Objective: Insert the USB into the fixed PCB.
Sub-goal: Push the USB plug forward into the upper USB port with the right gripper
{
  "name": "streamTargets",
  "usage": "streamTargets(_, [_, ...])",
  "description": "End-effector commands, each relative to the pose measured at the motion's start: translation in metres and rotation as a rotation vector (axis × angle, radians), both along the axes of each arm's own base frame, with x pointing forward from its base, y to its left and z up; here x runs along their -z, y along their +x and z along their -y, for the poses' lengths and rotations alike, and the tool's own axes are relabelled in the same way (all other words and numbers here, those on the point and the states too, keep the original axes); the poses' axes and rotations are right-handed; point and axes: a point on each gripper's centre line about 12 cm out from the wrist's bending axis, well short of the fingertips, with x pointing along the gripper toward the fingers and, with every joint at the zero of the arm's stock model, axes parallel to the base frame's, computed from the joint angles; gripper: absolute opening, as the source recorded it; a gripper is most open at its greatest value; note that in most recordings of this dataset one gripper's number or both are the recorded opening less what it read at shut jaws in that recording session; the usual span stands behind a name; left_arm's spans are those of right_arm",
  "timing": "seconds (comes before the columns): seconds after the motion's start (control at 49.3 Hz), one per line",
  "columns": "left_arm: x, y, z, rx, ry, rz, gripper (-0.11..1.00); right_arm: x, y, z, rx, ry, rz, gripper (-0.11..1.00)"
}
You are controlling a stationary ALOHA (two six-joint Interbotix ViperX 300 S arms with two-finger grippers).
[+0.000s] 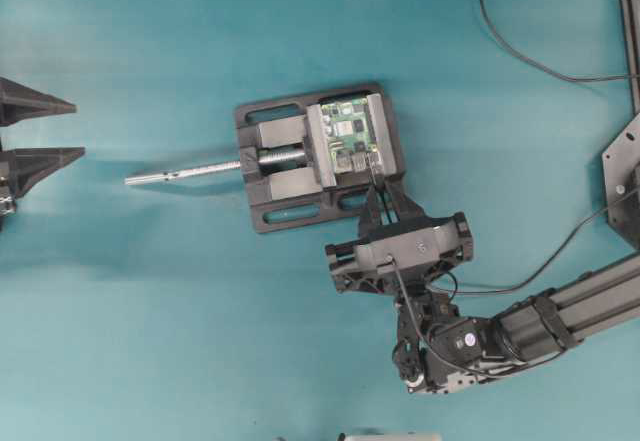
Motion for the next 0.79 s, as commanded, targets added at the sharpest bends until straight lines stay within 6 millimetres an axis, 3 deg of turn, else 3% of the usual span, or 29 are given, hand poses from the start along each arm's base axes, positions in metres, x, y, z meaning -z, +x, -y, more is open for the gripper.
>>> streamTargets(0.0, [-0.004,0.002,0.000,0.002,0.002,0.010,0.85,-0.020,0.003,0.006,0.018,0.021,0.046,0.20])
streamTargets(0.487, [-0.005,0.002,0.000,0.002,0.003,0.012,0.85,-0.029,0.006,0.014,0.024,0.006,0.033,0.20])
streamTargets(0.77, [-0.005,0.002,0.000,0.002,0.003,0.012,0.85,-0.022,0.010,0.017,0.018,0.008,0.029,0.20])
